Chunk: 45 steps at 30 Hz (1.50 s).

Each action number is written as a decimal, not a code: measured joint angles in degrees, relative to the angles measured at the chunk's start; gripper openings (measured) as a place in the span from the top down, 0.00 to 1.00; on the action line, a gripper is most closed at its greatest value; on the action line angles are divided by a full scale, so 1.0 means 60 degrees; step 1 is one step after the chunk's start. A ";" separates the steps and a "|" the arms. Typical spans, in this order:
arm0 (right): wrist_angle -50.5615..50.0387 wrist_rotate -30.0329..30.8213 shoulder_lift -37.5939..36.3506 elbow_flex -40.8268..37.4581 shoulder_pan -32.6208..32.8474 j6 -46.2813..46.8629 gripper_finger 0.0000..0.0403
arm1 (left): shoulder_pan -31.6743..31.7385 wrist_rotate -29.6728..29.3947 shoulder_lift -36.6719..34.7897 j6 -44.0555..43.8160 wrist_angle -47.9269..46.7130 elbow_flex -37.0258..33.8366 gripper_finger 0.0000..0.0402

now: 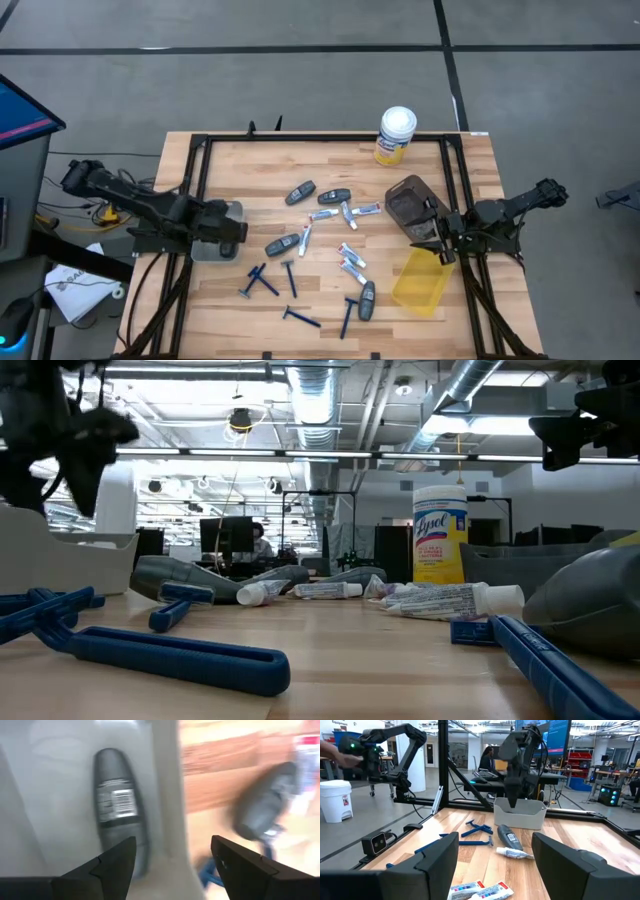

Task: Pick & Place Travel size toiletries
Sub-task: Put the gray deodorant into the gray bin

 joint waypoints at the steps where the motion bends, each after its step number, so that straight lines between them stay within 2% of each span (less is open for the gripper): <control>1: 0.0009 0.0000 0.0000 0.0000 -0.0003 0.0000 0.39 | -0.0004 -0.0151 -0.0194 0.0025 0.0043 0.0105 0.37; 5: 0.0197 0.0000 -0.0001 0.0000 -0.0002 0.0000 0.39 | -0.0007 -0.0864 -0.0624 0.0803 0.0730 0.0635 0.37; 10: 0.0412 0.0000 0.0000 -0.0004 0.0000 0.0000 0.39 | 0.0017 -0.2089 -0.0798 0.2732 0.3653 0.0907 0.37; 15: 0.0587 0.0000 -0.0003 -0.0002 0.0000 -0.0002 0.39 | 0.0173 -0.2146 0.0036 0.4970 0.6323 0.0911 0.37; 18: 0.0637 0.0000 -0.0003 0.0000 -0.0003 0.0000 0.39 | 0.0321 -0.1816 0.0909 0.6002 0.6998 0.0916 0.37; 22: 0.0705 0.0000 -0.0003 -0.0001 -0.0001 0.0000 0.39 | 0.0604 -0.0829 0.2324 0.7043 0.7013 0.1327 0.36; 27: 0.0702 0.0000 0.0000 0.0000 -0.0001 0.0000 0.39 | 0.0692 0.0517 0.3925 0.9081 0.7037 0.2283 0.36; 30: 0.0696 0.0000 0.0000 -0.0004 0.0000 0.0000 0.39 | 0.0689 0.0596 0.4595 1.0085 0.6485 0.2888 0.36; 32: 0.0697 0.0000 -0.0003 -0.0004 -0.0003 0.0025 0.39 | 0.0751 0.0429 0.4967 1.0604 0.5466 0.3303 0.36; 35: 0.0684 0.0000 -0.0003 -0.0002 -0.0001 0.0350 0.39 | 0.0895 0.0287 0.5426 1.0765 0.4024 0.3638 0.36; 38: 0.0670 0.0000 -0.0003 0.0000 0.0000 0.0653 0.39 | 0.1009 0.0313 0.5807 1.0779 0.3285 0.3643 0.35; 45: 0.0643 -0.0002 -0.0003 -0.0004 -0.0001 0.0754 0.39 | 0.1031 0.0372 0.6550 1.0972 0.3115 0.3642 0.23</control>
